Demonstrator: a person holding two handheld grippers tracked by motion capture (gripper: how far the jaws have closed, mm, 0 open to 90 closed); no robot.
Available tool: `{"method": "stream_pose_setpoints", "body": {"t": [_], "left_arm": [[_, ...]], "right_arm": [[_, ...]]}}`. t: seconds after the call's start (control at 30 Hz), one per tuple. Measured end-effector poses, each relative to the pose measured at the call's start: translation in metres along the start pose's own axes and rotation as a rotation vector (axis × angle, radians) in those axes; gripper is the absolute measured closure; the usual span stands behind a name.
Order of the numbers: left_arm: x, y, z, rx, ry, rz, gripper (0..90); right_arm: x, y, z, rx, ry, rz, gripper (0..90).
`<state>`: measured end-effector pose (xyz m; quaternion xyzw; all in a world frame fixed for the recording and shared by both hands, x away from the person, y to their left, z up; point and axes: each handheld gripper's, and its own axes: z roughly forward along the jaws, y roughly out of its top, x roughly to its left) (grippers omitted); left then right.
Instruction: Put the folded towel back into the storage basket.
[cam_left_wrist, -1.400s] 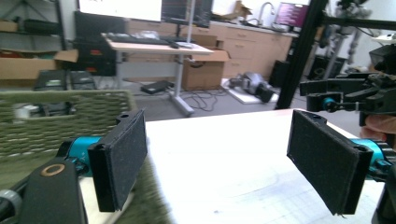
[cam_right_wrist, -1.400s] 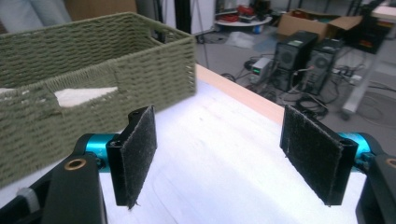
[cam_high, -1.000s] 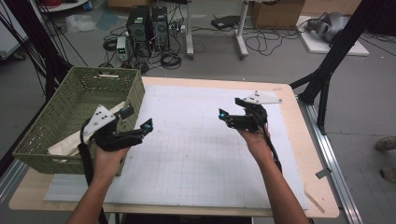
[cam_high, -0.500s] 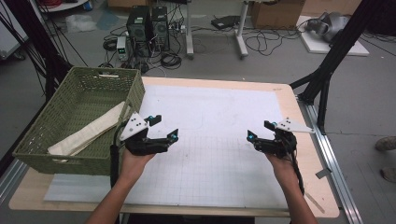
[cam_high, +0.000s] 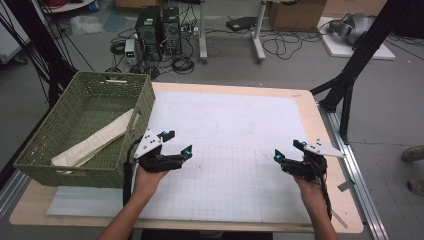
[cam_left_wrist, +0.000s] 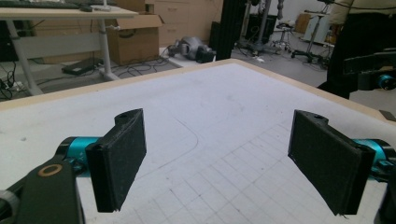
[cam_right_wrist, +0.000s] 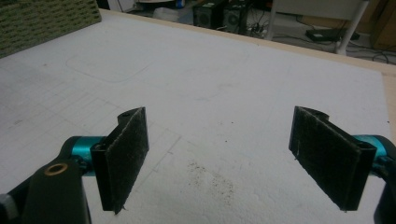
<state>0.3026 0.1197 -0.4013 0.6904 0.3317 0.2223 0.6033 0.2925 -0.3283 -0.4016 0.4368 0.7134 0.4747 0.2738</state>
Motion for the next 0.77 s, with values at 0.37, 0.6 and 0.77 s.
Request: {"method": "stream_pose_setpoints", "body": {"t": [0.37,0.6,0.77], "left_arm": [[-0.0012,-0.0008,-0.0027,-0.003,-0.004,0.003,19.3],[0.0000,-0.0011,-0.0017,0.001,-0.003,0.001,19.3],[-0.0005,-0.0013,-0.0013,0.003,-0.005,0.003,19.3]], "right_arm": [[0.0037,0.0026,-0.0012,-0.007,0.001,-0.009,18.7],[0.0013,0.0018,-0.0013,-0.009,-0.001,-0.006,18.7],[0.0005,0.0018,-0.0006,-0.006,0.001,-0.003,18.7]]}}
